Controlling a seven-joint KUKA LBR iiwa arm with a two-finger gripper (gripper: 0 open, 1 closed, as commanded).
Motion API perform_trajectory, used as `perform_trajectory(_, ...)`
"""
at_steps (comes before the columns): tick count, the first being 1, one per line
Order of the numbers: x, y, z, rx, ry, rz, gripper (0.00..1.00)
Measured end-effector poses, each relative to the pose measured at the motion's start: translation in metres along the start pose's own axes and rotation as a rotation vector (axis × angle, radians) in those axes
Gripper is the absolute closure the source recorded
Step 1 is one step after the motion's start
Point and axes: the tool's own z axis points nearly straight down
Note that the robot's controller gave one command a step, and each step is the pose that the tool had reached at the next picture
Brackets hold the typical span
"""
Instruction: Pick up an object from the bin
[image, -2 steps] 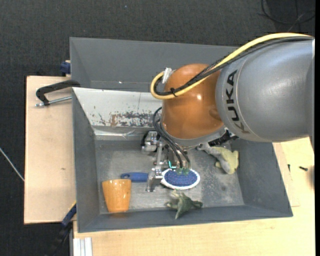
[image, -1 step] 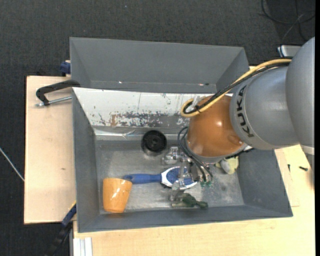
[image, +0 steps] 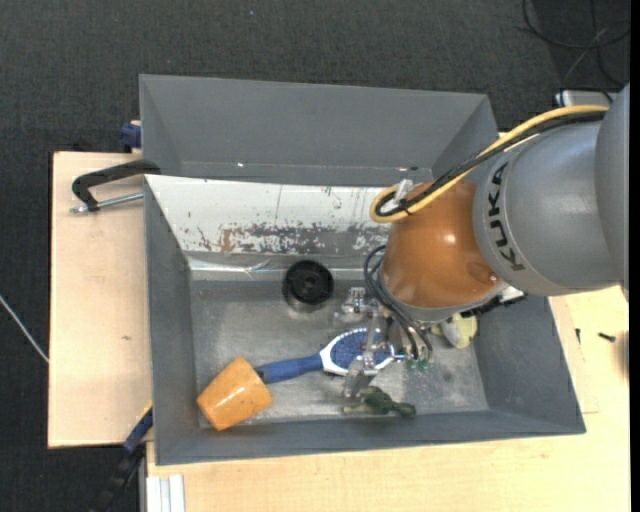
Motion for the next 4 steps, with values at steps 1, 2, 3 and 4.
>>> perform_trajectory(1,0.005,-0.002,0.001,0.001,0.006,0.123,0.00)
perform_trajectory(2,0.007,0.005,0.030,0.001,0.003,0.209,0.00)
perform_trajectory(3,0.006,0.005,0.028,0.001,0.004,0.210,0.00)
perform_trajectory(4,0.004,0.005,0.026,0.000,-0.002,0.209,1.00)
